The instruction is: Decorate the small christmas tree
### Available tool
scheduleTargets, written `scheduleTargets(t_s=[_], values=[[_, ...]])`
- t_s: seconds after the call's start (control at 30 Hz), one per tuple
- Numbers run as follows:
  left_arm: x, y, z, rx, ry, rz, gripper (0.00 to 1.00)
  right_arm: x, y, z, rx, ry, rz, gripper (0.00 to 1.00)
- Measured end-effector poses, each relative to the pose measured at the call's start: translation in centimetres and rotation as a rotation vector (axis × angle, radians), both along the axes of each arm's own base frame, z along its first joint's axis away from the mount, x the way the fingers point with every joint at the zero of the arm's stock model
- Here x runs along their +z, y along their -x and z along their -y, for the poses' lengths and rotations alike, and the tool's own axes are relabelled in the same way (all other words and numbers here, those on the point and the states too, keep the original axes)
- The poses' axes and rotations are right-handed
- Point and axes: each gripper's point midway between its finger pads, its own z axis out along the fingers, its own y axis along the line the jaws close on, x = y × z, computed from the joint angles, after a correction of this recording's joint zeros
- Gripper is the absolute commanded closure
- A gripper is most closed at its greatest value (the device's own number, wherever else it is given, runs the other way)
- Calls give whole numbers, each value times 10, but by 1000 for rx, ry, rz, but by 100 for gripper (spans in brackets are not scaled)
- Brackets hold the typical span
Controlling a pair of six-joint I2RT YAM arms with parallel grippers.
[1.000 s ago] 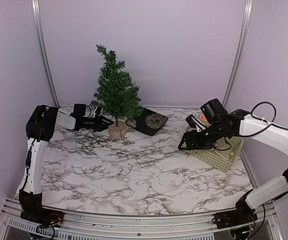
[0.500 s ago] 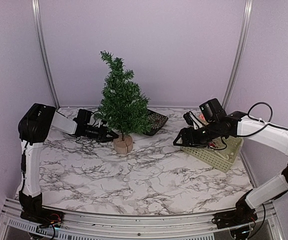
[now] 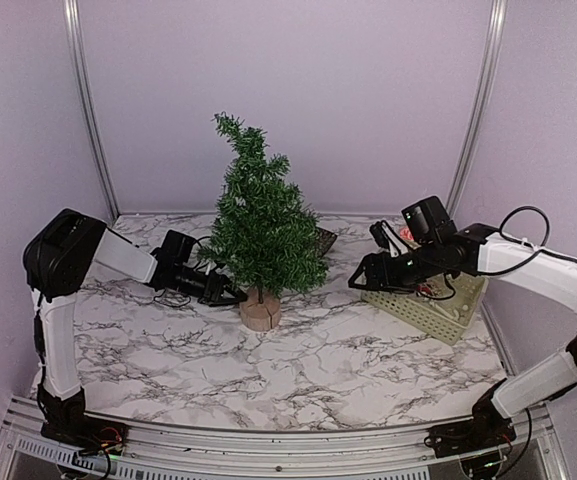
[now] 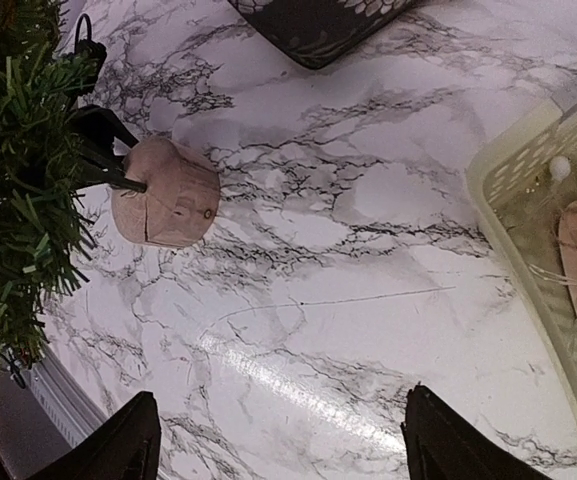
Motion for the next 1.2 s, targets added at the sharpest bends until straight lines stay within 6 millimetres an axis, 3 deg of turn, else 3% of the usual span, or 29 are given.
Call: scheduleTargets(t_s=[0.2,0.3,0.4,0.6,0.87,0.97,1.2], values=[[2,8,-18,83,-69,-19,31,33,-17,23,-71,26,84,22],[12,2,-31,152,-83,-12,27,47,-34,52,-155,45,130,28],[28,-7,-45,226,-90,18,26,46,-48,86,-258,81,133,33],[59,-16,-69,345,-94,89,24,17,-67,154,-437,203,59,41],[72,-11,-84,415,-104,109,24,-45,-74,231,-581,382,-89,49],[70,-8,-86,426,-110,102,24,-67,-74,244,-582,451,-136,53],[68,-8,-87,439,-115,94,24,-109,-70,253,-517,559,-227,57]])
